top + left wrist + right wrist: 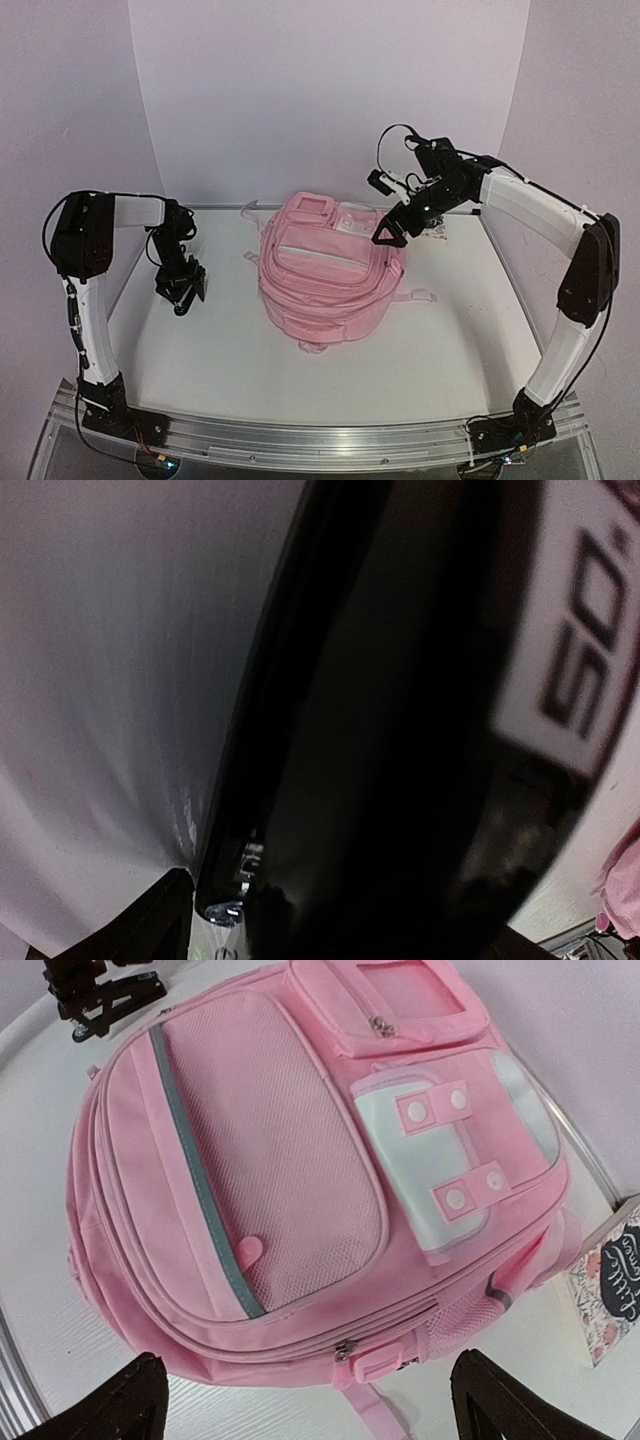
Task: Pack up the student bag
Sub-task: Pick up the stationery from the center of the board.
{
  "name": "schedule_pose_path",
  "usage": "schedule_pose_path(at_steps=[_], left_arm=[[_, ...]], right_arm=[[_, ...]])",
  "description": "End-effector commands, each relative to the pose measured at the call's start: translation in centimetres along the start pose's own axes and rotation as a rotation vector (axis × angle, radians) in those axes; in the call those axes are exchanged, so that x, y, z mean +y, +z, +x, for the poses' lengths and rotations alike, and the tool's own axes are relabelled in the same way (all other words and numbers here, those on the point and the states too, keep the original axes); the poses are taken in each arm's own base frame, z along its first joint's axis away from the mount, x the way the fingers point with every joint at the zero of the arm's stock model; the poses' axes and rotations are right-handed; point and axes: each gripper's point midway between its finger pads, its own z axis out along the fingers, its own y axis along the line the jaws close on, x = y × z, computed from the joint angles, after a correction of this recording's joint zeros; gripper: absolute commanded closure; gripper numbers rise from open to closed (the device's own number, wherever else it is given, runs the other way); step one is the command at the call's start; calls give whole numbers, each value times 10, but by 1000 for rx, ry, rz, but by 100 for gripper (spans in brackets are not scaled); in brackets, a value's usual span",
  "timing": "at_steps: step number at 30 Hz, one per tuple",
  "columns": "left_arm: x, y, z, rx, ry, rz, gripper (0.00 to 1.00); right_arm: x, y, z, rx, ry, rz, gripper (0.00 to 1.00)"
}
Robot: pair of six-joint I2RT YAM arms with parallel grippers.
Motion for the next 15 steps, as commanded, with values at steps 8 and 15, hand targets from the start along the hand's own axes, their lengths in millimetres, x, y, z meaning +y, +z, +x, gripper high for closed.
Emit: schedule_pose_path(at_steps=[8,15], left_arm=[[-11,12,-19,-53,44,48,51],[-10,-7,-10,-103,-38,50,84]], right_arm=[[5,5,-35,-92,-10,-90,2],[6,27,-45,-69,-40,-57,2]])
